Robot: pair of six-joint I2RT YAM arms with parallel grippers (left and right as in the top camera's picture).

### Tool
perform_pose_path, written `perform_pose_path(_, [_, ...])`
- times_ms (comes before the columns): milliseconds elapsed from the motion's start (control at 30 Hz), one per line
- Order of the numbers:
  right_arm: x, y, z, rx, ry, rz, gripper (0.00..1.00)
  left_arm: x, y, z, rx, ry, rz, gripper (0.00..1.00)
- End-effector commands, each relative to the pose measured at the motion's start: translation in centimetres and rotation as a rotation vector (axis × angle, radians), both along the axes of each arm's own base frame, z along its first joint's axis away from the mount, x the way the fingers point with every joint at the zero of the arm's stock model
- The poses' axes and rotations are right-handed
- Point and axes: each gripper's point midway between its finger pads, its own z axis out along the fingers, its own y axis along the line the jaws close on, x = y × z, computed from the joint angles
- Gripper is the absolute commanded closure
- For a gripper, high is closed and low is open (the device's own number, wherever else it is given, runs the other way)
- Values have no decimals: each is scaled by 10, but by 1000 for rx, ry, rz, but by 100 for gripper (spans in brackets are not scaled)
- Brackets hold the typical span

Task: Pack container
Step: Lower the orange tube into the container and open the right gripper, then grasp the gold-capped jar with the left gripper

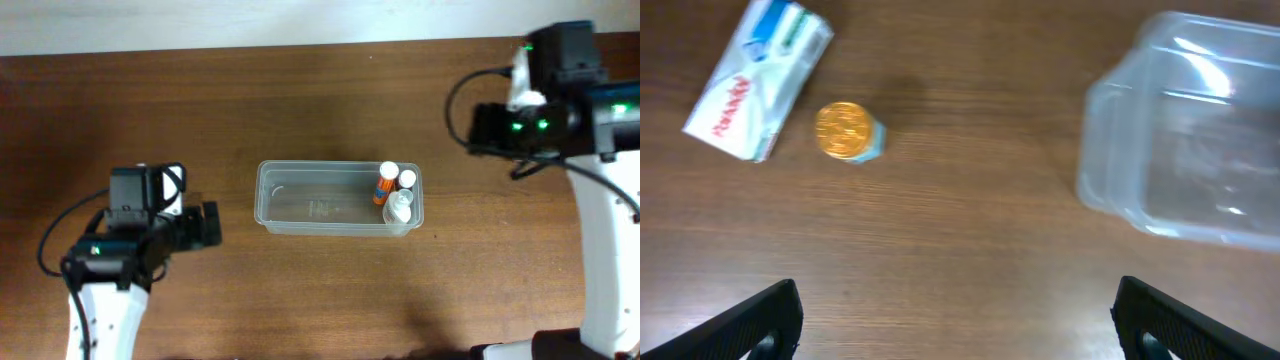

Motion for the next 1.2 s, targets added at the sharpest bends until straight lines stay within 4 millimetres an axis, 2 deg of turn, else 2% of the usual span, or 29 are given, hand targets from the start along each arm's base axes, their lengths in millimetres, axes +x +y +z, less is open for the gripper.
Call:
perform_pose_path(0, [-5, -20, -26, 9, 102, -7, 27, 16, 25, -21, 18, 76, 97, 1])
perform_pose_path(100, [-10, -27, -38, 51, 140, -39, 27, 29, 36, -48, 15, 143, 130, 1])
perform_pose_path(267, [-14, -34, -55, 59, 183, -56, 27, 52, 41, -96, 11, 233, 137, 1])
perform_pose_path(433, [-16, -34, -63, 56, 204, -48, 27, 63, 46, -128, 21, 280, 145, 1])
perform_pose_path(567, [-15, -34, -63, 56, 199, -48, 27, 67, 54, -137, 61, 286, 159, 1])
perform_pose_path(700, [-14, -34, -63, 55, 196, -48, 27, 70, 61, -136, 103, 274, 175, 1])
perform_pose_path(867, [-14, -34, -63, 53, 195, -41, 28, 76, 62, -138, 102, 255, 176, 1])
perform_pose_path(1167, [-14, -34, -63, 53, 197, -41, 27, 73, 62, -173, 101, 336, 170, 1])
